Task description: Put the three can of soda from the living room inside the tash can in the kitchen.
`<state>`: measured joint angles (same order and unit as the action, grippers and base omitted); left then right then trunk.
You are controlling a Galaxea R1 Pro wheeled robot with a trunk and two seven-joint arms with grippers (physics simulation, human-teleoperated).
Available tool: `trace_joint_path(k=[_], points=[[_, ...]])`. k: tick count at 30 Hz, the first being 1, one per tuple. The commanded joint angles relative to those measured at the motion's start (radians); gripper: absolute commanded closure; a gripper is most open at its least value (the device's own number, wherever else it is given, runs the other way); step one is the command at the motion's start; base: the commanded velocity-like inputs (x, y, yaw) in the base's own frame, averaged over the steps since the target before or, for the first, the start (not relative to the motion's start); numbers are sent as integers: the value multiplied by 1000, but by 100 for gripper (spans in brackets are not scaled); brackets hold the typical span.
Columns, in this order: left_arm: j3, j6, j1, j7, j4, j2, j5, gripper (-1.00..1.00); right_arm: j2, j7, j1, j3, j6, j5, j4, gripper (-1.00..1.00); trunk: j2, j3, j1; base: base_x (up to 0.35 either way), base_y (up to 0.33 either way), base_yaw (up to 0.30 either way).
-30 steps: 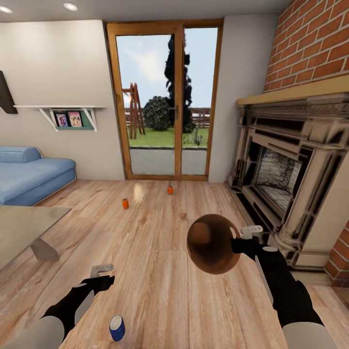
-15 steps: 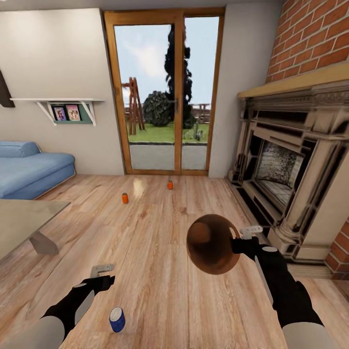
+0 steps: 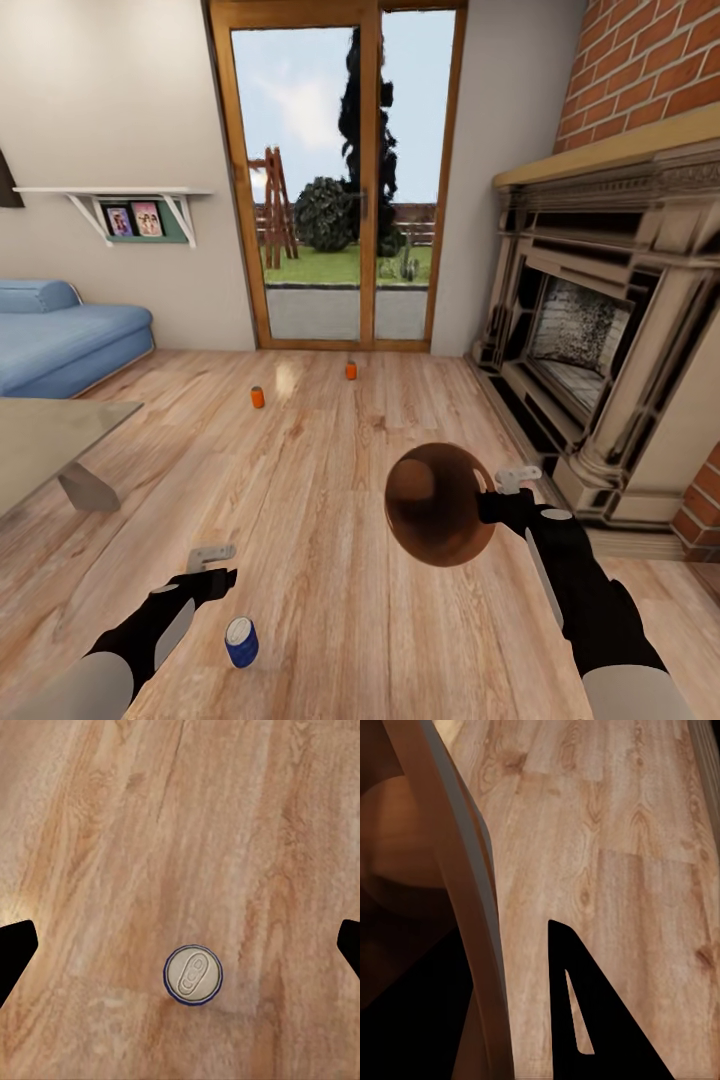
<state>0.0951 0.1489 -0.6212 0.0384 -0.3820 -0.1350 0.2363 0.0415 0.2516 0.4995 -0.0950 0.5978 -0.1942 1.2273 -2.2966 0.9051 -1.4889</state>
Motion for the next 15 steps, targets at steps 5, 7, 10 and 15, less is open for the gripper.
trace_joint_path(k=[5,7,10,15], points=[[0,0,0,0,0,1,0,-100,0,0,1,0,0,9,2,100,-35,24,-19,0,0,0],[0,0,0,0,0,1,-1,-100,0,0,1,0,-1,9,1,100,-49,33,-27,0,0,0],[0,0,0,-1,0,1,-1,-100,0,-1,1,0,-1,9,1,100,-70,47,-38,0,0,0],[0,0,0,-1,0,2,-1,-100,0,-1,1,1,-1,9,1,100,-105,71,-57,0,0,0]])
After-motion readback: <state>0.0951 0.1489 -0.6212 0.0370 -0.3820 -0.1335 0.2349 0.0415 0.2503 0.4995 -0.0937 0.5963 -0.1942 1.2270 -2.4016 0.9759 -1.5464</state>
